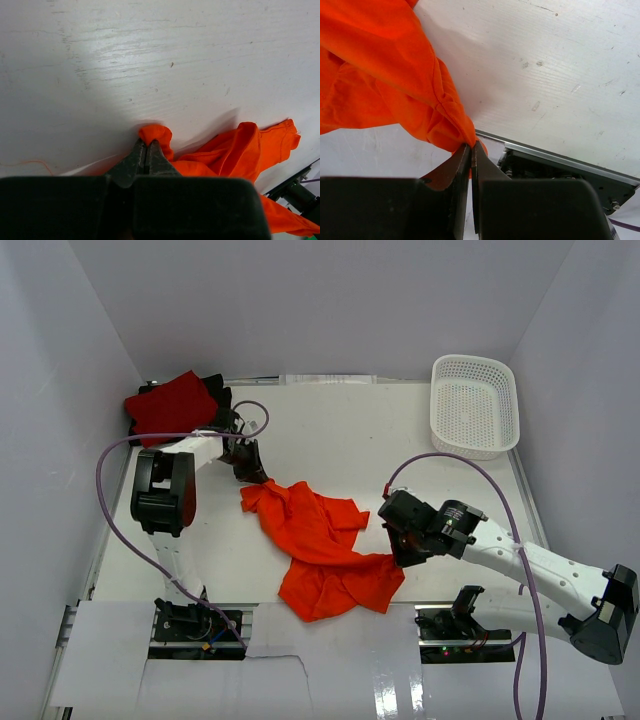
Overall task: Fold and stack the t-shirts
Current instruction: Flatten out the tshirt
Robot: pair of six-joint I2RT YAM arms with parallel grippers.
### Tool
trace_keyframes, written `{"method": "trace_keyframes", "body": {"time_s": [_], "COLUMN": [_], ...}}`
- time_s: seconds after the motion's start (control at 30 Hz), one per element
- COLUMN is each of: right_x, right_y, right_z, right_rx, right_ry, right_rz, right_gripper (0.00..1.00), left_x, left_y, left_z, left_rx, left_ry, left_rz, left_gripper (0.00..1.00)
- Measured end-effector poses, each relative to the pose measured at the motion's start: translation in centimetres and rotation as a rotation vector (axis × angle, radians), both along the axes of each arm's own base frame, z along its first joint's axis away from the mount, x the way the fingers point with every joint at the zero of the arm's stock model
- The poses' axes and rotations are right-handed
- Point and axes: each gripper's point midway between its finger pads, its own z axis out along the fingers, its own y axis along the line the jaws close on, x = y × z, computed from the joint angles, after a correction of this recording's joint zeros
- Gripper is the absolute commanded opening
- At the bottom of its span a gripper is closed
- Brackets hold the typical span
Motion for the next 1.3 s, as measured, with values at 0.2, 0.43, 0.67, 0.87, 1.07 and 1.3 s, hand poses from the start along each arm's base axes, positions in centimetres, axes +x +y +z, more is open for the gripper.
{"method": "trace_keyframes", "body": {"time_s": [0.2,0.43,0.67,0.87,1.07,1.3], "right_x": [0.2,5.2,17.0,26.0,27.9,23.1], "right_y": [-0.1,-0.3,0.0,0.3,1.1,-0.6], "right_z": [-0.1,2.1,10.2,18.7,27.5,29.7], "right_rx": [-0.006,-0.021,0.052,0.102,0.215,0.296], "right_ry": [0.000,-0.047,-0.260,-0.454,-0.662,-0.770], "right_rz": [-0.007,-0.061,-0.132,-0.141,-0.124,-0.111], "right_gripper": [0.08,0.08,0.08,0.08,0.08,0.08], "left_x": [-0.3,2.6,4.8,3.4,0.9,-4.1], "left_y": [0.1,2.2,8.4,14.2,16.0,15.9], "left_z": [0.5,6.4,19.3,26.2,30.4,38.1], "left_rx": [0.007,0.112,0.193,0.279,0.322,0.260], "left_ry": [-0.001,-0.116,-0.395,-0.542,-0.645,-0.909], "left_rz": [0.006,0.106,0.342,0.528,0.610,0.661], "left_gripper": [0.00,0.00,0.00,0.00,0.00,0.00]}}
